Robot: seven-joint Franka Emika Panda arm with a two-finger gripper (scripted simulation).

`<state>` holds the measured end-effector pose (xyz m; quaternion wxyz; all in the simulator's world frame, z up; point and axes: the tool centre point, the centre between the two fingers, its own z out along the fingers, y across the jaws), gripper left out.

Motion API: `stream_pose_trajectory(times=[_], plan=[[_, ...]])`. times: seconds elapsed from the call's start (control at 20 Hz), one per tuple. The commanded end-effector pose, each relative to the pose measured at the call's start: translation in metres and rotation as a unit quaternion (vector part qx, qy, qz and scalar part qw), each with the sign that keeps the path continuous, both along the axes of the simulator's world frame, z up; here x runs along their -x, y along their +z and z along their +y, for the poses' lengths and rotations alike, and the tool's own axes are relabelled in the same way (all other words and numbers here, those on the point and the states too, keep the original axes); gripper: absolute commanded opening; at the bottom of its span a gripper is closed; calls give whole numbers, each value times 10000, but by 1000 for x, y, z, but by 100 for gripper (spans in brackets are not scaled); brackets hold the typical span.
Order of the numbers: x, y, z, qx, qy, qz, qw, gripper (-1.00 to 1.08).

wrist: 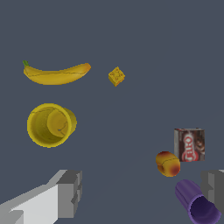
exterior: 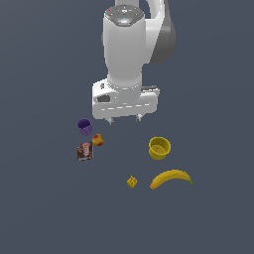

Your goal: Pick up a designated object from a clutter of objects.

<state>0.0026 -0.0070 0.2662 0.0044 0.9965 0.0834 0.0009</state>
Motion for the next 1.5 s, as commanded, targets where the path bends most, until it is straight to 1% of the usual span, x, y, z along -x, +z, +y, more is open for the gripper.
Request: stream_pose_trajectory(times=[0.0,0.45,0.9,1.15,1.45], plan=[[1,-16,-12,-18,151,5,9999,100],[16,-79,-59,-69,761,6,9971,100],[43,-137,-104,-72,1340,6,9909,100],[58,-160,-121,-60,1579,10,9874,100],[70,-176,-134,-46,1756,17,9844,100]])
